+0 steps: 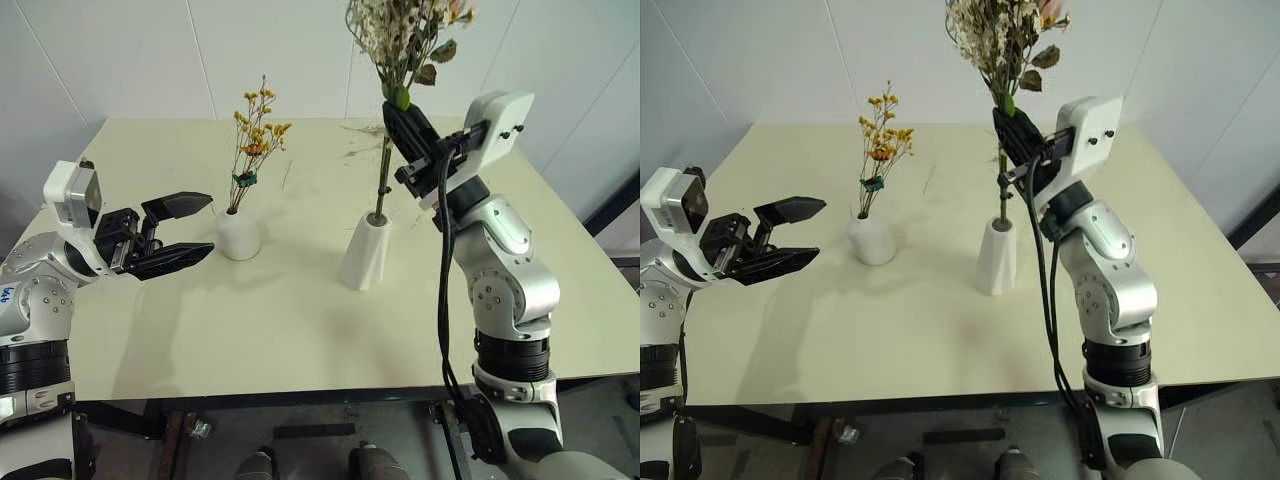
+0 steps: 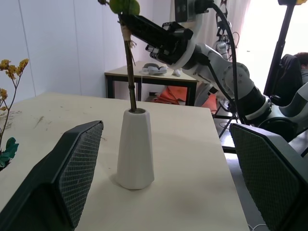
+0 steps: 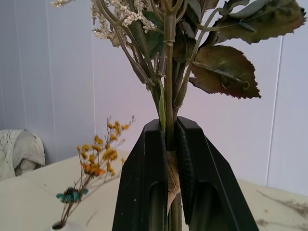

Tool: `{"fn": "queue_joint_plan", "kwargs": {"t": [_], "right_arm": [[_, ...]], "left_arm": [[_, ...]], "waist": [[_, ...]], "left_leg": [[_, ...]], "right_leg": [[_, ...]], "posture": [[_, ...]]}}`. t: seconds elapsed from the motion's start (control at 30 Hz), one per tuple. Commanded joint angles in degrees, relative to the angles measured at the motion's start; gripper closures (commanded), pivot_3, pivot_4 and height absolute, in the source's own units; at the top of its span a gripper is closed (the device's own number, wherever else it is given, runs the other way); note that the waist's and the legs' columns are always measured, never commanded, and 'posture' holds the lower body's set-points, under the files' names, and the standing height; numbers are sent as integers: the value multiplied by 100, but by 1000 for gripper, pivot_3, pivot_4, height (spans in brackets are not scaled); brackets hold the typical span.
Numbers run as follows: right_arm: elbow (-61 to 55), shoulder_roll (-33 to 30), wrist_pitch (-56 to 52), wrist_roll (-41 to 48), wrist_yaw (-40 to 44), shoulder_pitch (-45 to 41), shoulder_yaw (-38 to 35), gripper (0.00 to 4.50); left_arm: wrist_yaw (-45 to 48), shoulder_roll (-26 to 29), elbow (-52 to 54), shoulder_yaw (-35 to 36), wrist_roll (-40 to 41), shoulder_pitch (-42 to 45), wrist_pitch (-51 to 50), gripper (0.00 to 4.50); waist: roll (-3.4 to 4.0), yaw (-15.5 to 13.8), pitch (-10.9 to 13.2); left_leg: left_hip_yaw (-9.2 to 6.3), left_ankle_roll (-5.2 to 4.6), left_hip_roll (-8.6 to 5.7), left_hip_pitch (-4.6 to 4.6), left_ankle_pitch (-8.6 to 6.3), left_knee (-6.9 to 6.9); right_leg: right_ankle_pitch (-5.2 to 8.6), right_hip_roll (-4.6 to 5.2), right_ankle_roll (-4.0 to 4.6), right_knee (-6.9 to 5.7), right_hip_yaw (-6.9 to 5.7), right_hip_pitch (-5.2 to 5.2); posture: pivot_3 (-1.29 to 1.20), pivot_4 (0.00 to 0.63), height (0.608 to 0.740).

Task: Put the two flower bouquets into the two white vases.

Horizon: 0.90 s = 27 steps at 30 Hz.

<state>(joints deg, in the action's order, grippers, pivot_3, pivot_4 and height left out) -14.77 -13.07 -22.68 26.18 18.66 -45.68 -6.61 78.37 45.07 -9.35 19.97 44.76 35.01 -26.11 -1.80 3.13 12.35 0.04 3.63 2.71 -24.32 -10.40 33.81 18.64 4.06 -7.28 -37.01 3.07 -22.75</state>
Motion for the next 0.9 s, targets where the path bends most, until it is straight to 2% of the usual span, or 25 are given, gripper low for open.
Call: {"fn": "queue_joint_plan", "kwargs": {"t": [0.03,0.9], "right_arm": [[-410,-11,-62,210,2,37,-43,4476],[153,226,670,-97,385,991,286,4476]], "left_arm": [[32,6,109,46,87,78,23,0],[-6,-205,62,-73,11,147,153,0]], "waist": [[0,-1,0],[0,0,0]], "left_leg": [[0,0,0,0,0,-1],[2,1,1,1,-1,-7]], "right_leg": [[0,0,0,0,0,0],[1,-5,1,7,4,-1]], "posture": [[0,150,740],[0,150,740]]}}
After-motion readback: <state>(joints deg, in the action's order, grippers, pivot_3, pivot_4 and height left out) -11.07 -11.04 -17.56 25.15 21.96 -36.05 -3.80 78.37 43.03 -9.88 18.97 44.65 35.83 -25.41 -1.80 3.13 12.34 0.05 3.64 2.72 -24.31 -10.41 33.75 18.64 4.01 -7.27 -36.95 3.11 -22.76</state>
